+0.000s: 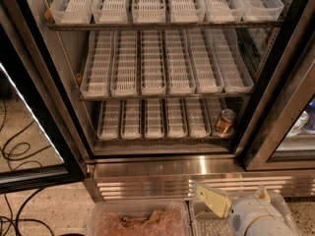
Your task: Pick orange can from bottom shelf of fridge
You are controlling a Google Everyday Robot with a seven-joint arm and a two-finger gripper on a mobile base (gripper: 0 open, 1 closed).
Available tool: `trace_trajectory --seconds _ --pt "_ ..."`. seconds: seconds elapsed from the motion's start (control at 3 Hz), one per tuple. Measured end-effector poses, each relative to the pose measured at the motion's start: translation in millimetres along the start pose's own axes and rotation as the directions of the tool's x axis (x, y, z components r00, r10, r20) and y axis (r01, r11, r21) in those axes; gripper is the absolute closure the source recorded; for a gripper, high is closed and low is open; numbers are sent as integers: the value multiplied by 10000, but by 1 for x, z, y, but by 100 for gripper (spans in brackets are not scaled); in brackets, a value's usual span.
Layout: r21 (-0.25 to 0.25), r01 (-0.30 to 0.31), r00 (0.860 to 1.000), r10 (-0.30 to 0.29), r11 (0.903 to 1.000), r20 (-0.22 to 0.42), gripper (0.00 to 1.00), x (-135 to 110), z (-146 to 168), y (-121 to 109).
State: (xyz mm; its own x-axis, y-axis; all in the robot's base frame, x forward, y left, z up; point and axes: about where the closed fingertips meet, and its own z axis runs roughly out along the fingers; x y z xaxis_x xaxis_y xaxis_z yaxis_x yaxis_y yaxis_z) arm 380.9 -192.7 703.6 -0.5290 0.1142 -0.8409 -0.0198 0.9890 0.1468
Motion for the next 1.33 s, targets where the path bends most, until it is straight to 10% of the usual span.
trace_trajectory --seconds 1.33 --pt "985 320 9959 -401 9946 817 0 2 51 -13"
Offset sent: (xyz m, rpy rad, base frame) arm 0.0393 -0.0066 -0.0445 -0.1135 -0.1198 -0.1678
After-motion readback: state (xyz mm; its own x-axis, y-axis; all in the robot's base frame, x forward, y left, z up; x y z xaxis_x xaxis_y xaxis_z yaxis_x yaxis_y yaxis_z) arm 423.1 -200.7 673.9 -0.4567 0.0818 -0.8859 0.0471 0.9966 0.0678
